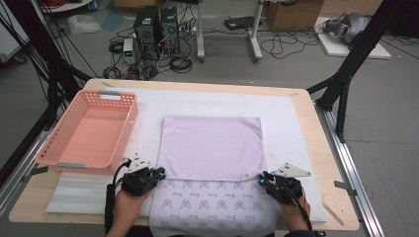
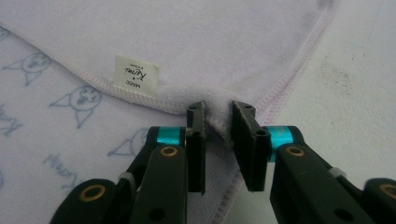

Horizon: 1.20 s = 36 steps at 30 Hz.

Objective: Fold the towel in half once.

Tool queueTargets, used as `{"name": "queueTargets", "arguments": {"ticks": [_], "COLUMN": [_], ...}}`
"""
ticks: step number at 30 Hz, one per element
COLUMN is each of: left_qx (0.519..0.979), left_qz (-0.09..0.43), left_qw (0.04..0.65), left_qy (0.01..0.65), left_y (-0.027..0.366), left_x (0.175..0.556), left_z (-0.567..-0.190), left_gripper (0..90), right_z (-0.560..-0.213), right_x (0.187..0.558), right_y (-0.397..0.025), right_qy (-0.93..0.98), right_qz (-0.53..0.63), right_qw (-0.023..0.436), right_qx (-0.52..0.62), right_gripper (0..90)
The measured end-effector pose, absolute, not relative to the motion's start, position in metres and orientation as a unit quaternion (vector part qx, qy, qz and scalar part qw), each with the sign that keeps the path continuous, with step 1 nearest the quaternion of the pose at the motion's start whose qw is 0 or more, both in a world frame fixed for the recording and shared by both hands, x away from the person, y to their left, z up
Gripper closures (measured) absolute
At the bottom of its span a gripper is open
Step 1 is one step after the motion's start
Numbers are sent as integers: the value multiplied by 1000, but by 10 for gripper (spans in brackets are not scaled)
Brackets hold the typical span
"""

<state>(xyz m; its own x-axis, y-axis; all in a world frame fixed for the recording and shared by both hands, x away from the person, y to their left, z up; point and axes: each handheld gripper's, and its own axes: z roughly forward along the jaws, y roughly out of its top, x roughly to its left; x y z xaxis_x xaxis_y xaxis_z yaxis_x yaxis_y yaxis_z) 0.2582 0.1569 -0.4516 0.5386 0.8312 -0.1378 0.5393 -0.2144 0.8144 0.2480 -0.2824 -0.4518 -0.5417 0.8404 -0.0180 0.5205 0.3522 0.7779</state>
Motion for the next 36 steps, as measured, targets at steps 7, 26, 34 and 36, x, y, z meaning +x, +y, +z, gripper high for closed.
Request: {"name": "queueTargets", "arguments": {"ticks": [7,26,34,36], "left_qx": [742,724,732,734], "left_qz": [187,163,152,144], "left_qw": [436,489,503,507], "left_qy": [474,459,434,429], "left_y": [164,176,181,183], "left_x": [249,238,214,207], "left_z": [-451,-439,-427,-425], "left_gripper": [567,873,876,875], "right_z": [-452,-447,-432,-431], "right_x": [247,239,219,210], "right_y": [-282,-292,-296,-299], "right_qy": [792,785,796,799], "right_qz": [373,401,403,403], "right_qw": [218,217,210,205], "right_qx": [430,421,400,396], "right_gripper": [737,855,854,854]}}
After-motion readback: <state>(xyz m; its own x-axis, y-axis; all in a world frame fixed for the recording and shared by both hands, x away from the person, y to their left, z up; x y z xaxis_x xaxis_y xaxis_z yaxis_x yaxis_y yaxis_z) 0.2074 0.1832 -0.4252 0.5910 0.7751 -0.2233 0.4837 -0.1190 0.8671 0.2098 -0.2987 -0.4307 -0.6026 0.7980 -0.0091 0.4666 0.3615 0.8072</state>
